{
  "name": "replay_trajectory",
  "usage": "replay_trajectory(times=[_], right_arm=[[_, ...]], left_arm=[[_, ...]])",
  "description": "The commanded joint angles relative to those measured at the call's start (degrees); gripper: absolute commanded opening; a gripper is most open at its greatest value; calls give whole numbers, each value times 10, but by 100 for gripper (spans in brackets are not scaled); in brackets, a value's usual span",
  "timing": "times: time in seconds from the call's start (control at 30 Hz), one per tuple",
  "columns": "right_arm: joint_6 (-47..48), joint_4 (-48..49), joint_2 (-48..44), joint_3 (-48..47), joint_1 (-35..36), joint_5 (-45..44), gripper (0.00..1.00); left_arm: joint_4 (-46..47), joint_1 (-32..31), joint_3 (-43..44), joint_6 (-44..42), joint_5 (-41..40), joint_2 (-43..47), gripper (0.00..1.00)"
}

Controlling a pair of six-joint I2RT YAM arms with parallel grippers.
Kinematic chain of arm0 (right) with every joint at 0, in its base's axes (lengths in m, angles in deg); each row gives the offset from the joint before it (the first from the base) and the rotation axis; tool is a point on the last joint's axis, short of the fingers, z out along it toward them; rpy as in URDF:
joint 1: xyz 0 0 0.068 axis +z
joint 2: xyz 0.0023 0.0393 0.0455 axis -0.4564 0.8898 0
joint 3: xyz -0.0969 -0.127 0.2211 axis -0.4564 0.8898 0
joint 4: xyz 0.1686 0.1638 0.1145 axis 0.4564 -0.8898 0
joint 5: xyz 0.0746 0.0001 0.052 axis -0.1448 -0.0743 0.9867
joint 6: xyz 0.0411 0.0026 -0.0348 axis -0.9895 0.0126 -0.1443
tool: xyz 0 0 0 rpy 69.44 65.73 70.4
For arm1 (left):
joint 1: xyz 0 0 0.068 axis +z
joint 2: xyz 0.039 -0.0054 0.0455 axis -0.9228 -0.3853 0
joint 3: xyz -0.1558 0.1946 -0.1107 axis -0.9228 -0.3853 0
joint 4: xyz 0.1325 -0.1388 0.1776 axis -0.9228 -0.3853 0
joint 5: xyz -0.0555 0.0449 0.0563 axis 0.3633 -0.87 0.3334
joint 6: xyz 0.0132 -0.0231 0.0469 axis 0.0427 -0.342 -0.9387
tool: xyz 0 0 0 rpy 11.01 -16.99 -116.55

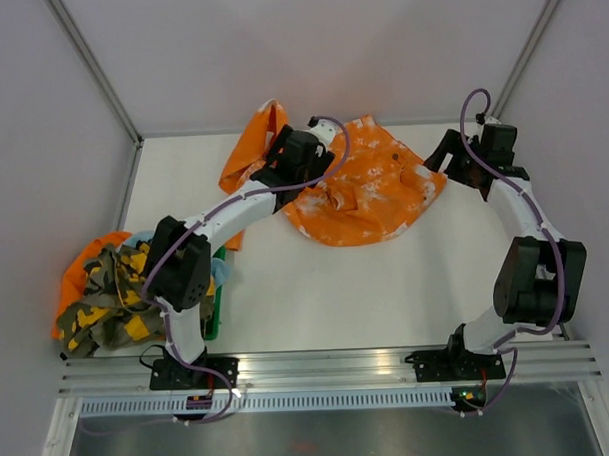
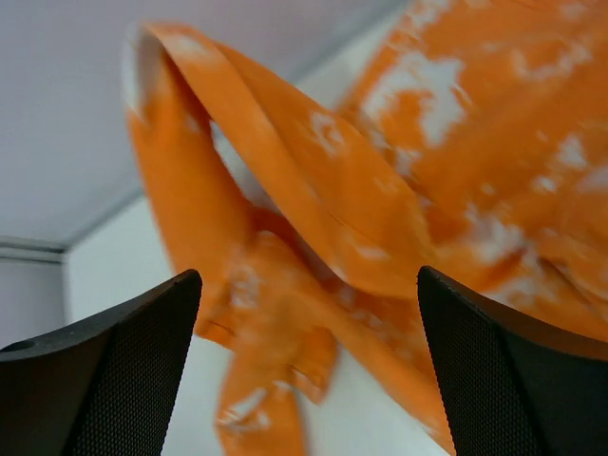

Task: Fold and stack the trousers
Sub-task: Flatten the trousers out

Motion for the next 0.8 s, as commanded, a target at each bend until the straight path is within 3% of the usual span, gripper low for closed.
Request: replay_trajectory(times=[0.0,0.13,0.2,0.23,0.3,0.4,0.57,0.77], right_arm=[[3,7,17,-7,0,-16,92],[11,41,68,-19,0,-14,92],[27,70,98,-47,0,2,92],[52,72,136,-66,3,13,92],[112,49,197,-140,18,11,91],[178,-16,281,-254,43,-34,92],[224,-69,379,-374,92,-117,94],[216,-91,441,-386,121,-132,95]], left_arm=[[-143,30,-7,206,103,62,100],[-166,94,-15,315,161,136,100],[-219,138,30,359,191,134,100],[-240,189,50,384,236,126,100],[-292,262,93,468,282,95,100],[-328,330,114,511,322,52,100],[-309,360,73,527,341,33,99],[-329,366,76,509,323,1,100]])
